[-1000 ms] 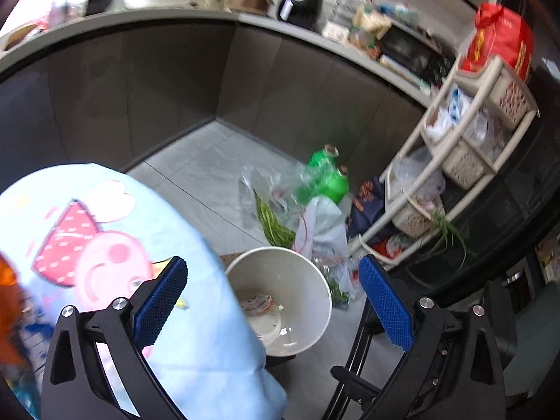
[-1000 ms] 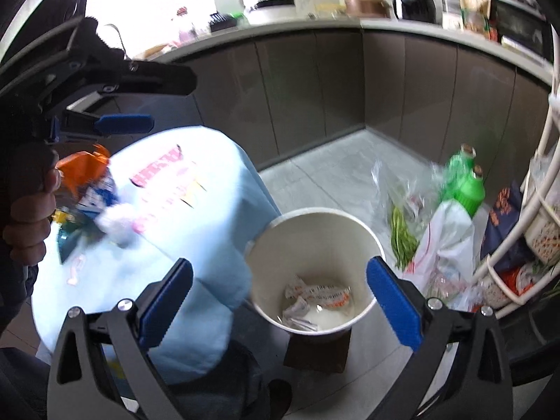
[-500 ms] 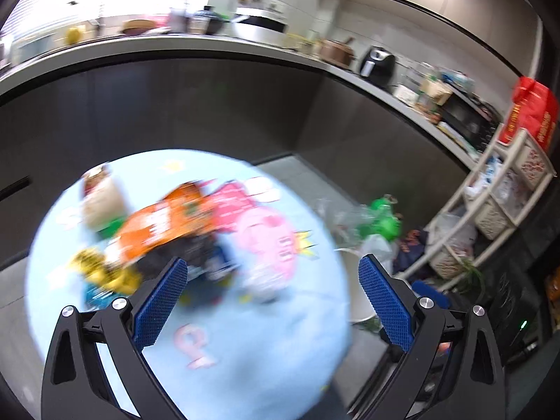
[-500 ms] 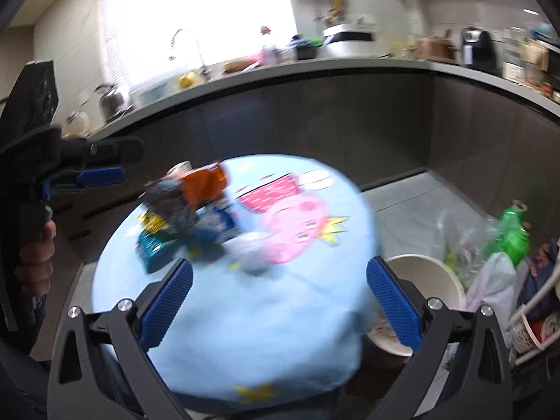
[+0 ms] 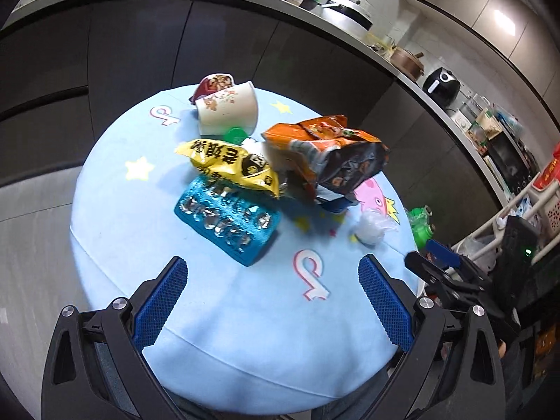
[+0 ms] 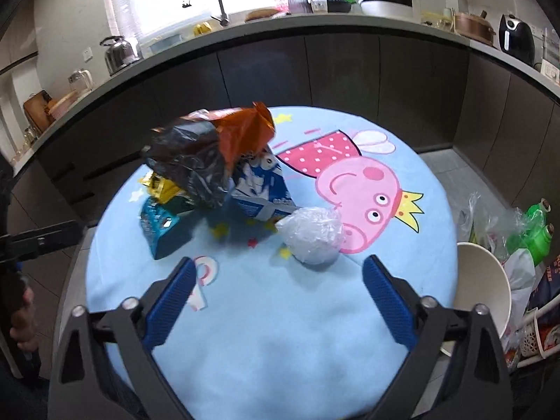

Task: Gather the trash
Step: 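Grasp the clear plastic bag with the right gripper, then grasp the blue blister pack with the left gripper while right holds the bag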

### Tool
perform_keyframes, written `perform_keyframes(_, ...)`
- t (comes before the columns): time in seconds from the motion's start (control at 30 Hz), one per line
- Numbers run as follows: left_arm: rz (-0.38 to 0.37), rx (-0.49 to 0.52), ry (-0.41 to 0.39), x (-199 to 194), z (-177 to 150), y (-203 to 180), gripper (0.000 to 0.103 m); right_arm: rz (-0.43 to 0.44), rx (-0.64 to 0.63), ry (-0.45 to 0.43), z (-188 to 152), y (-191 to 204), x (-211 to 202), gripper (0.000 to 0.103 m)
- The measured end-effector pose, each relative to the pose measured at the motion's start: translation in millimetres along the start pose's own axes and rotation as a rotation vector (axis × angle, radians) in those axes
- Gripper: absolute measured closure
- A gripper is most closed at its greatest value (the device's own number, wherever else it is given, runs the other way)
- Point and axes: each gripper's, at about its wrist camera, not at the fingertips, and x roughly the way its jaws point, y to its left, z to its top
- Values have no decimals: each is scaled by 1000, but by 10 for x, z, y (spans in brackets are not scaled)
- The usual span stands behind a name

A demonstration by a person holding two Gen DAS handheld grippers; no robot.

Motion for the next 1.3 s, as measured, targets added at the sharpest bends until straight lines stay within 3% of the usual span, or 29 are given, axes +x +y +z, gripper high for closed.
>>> perform_keyframes(0.07,0,-4,-5,8,7,31,9,-17,13,29,30,-52,155,23)
perform_keyframes(0.4,24,-48,22,234,71,182,9,-82,-17,69,216,-137,636,39)
perform_keyframes(0.47,45,-75,28,298,97,212,9,-77,-31,86,221,-130,702,66)
perform_keyframes(0.5,57,-104,34,343,118,235,9,-70,-35,90,217,-127,708,86)
perform_keyframes(0.73,168,-296,66,725,226,293,9,-13,-64,68,152,4,599,88)
perform_keyframes(1.07,356,-367,70,1068,390,243,10,37,-48,44,122,15,458,84)
perform_keyframes(1.1,372,-348,72,1080,404,225,14,44,-48,44,119,19,451,84)
perform_keyframes(1.13,385,-325,73,1076,412,207,29,47,-49,43,117,30,444,84)
perform_keyframes(1.17,384,-306,75,1067,415,191,38,50,-51,42,114,39,436,84)
perform_keyframes(1.3,295,-261,110,976,375,221,54,65,-54,37,110,80,411,84)
